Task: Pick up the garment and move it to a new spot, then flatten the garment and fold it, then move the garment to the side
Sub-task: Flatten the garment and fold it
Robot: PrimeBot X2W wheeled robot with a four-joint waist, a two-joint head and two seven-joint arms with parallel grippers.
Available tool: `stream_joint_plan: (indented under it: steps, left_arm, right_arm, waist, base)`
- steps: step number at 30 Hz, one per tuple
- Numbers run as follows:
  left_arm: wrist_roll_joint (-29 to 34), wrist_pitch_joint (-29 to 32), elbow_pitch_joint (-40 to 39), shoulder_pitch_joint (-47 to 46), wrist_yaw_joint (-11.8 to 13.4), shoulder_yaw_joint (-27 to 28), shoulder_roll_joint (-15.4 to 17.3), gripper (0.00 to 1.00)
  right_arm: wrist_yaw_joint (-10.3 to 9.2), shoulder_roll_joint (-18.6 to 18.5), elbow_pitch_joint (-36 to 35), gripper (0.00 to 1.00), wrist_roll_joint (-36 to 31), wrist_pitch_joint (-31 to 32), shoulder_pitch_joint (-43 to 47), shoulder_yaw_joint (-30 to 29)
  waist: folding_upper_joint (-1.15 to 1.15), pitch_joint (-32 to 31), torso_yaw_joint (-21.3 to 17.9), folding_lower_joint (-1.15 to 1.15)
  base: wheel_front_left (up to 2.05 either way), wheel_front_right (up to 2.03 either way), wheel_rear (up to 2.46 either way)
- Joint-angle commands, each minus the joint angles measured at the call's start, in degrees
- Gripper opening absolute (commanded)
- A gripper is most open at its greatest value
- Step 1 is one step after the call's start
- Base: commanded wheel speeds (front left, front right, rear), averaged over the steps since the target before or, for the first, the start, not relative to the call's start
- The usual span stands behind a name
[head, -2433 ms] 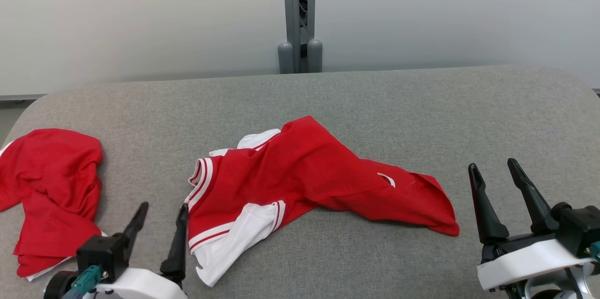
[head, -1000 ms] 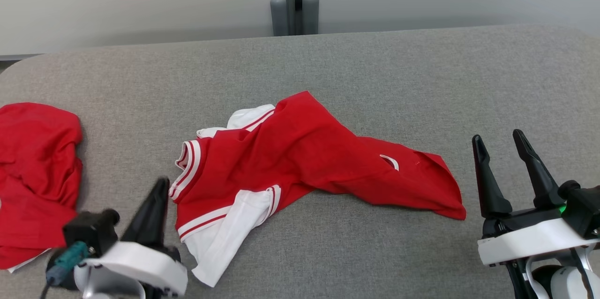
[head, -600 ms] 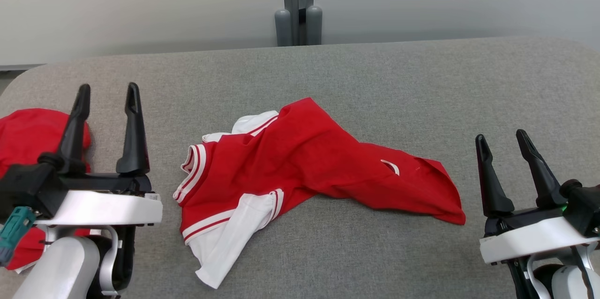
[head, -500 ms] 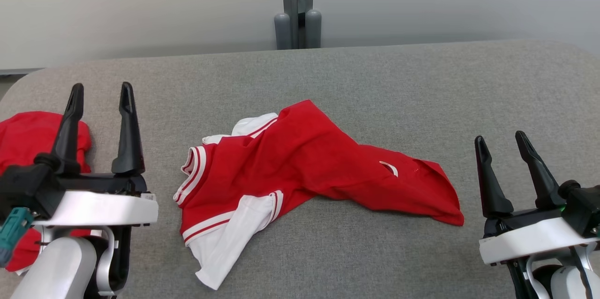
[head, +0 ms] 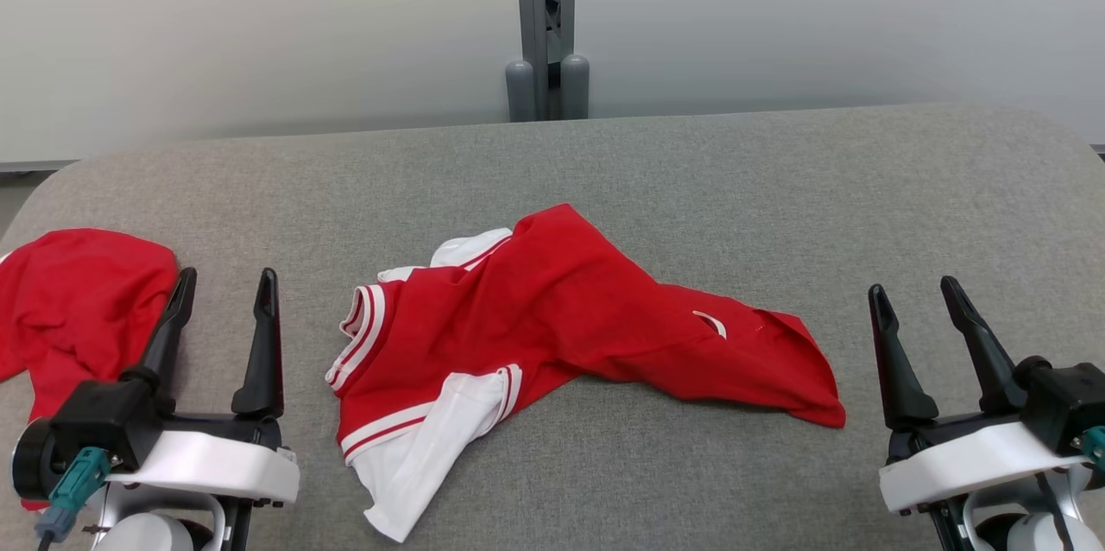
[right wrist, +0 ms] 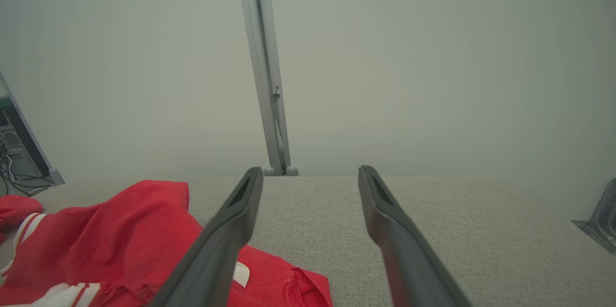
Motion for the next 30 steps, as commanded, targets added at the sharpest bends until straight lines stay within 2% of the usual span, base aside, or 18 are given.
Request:
stream_joint_plan:
  steps: [1,12,21,28,30]
  left_arm:
    - [-0.22,-0.31,0.49,0.39,-0.16,0.35,0.17,1.00]
    - [-0.14,-0.59,1.96,0.54,-0.49,0.64,-0.70,1.00]
    - [0.24,0.23,0.90,-0.34,-0.28,0.44,0.18,1.00]
    - [-3.60,8.87,1.52,3.47,-2.30,-3.87,-0.08,1.00]
    - [-4.64,10.50,1.78,5.15,-2.20,-4.67,-0.39,1.00]
  right_arm:
    - [0.01,-0.36,0.29,1.00,0.09,0.10,0.71,-0.18]
    - [0.01,-0.36,0.76,1.00,0.58,-0.03,0.45,0.08]
    - [0.01,-0.36,0.59,1.00,1.35,-0.45,0.46,-0.04]
    - [0.01,-0.36,0.83,1.00,1.33,-0.85,-0.21,0.66]
    - [0.01,-0.38,0.99,1.00,1.61,-1.11,-0.25,0.75]
  waist:
    - [0.00,-0.17,0.01,0.00]
    - [0.00,-0.78,-0.27,0.00]
    - [0.00,-0.41,-0.14,0.00]
    - [0.00,0.75,-0.22,0.00]
    - [0.00,1.27,-0.25,0.00]
  base:
    - [0.00,0.00,0.00]
    - [0.00,0.00,0.00]
    - [0.00,0.00,0.00]
    - [0.00,0.00,0.00]
    - [0.00,0.00,0.00]
